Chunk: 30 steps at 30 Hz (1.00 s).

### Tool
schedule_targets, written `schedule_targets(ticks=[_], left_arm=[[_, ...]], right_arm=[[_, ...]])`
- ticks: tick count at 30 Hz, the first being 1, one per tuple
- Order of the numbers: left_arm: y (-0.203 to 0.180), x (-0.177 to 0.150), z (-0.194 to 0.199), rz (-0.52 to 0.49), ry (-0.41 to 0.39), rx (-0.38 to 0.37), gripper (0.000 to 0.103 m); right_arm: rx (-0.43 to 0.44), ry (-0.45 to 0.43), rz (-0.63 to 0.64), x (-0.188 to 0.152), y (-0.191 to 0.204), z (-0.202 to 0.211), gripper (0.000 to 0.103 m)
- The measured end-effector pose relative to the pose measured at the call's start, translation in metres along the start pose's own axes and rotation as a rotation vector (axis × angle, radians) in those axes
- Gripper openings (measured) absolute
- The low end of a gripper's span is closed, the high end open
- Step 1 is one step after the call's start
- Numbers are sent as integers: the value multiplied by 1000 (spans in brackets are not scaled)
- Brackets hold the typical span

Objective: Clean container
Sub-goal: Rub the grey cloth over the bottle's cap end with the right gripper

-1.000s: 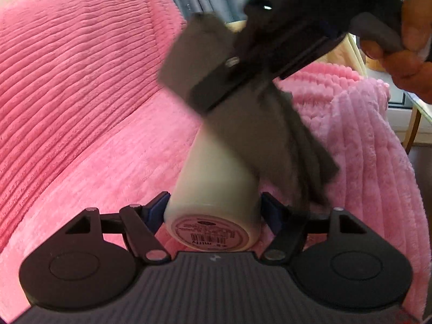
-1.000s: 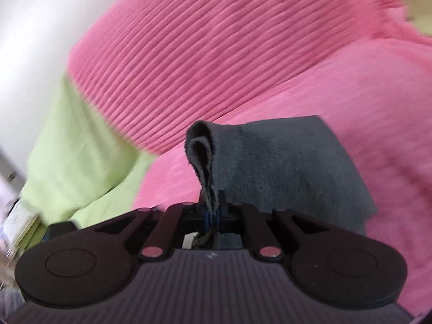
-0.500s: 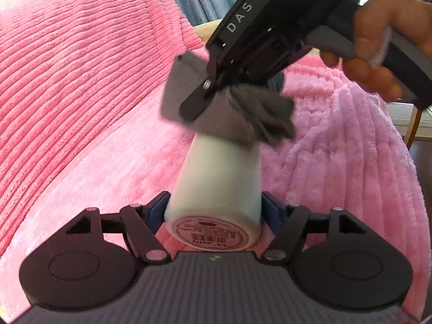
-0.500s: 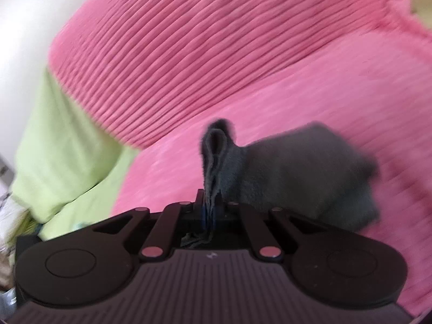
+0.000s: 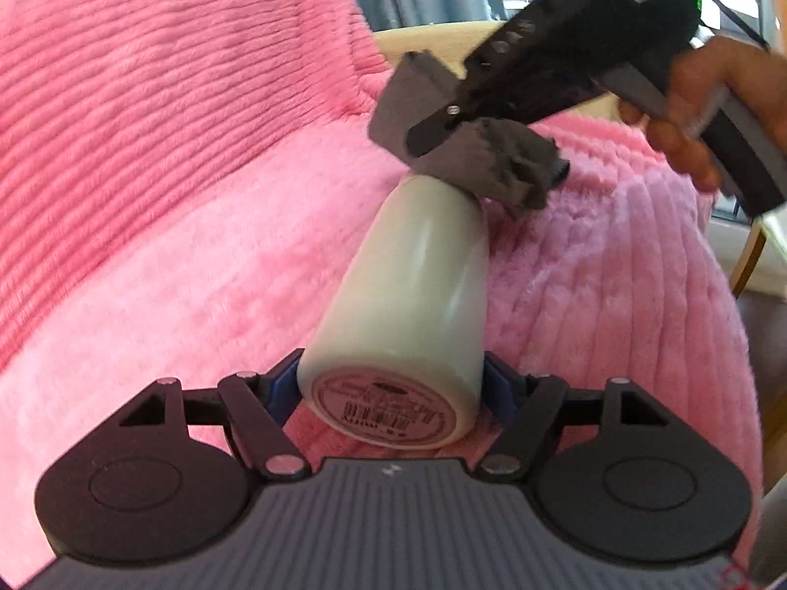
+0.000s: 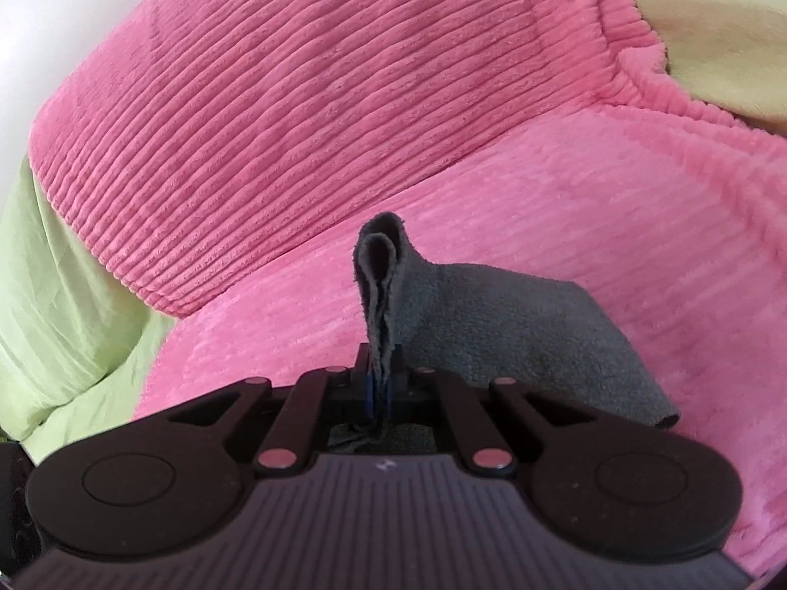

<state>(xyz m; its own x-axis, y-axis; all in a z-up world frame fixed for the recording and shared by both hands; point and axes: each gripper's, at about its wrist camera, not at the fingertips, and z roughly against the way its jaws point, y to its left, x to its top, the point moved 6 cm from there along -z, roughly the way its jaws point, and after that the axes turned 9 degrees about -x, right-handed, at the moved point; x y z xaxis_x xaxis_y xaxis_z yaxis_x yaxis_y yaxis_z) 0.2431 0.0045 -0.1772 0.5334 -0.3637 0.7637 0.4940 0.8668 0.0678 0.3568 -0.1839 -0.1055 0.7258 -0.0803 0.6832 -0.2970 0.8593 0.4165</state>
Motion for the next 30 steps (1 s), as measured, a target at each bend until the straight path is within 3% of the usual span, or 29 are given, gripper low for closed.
schedule_targets(ticks=[6,11,14,18,21,24,30], left_arm=[[-21,-1,1,-203,-2,109,74],[-33,-5,0,-386,25,215,74],[-40,-7,1,-435,22,248,74],[-44,-9,2,-453,14,267,74],[-45,-9,1,-457,15,273,74],[-46,-10,1,-453,20,273,73],[-47,-12,-2,-435,30,275,73]], right_arm=[[-6,-20,-42,-8,-9,17,2],[29,-33,-63,-14,-3,30,4],[92,-41,-54,-19,13,37,4],[224,-21,6,-28,51,46,4],[315,45,51,-45,78,42,4],[316,118,98,-63,92,29,4],[298,129,39,-59,83,10,1]])
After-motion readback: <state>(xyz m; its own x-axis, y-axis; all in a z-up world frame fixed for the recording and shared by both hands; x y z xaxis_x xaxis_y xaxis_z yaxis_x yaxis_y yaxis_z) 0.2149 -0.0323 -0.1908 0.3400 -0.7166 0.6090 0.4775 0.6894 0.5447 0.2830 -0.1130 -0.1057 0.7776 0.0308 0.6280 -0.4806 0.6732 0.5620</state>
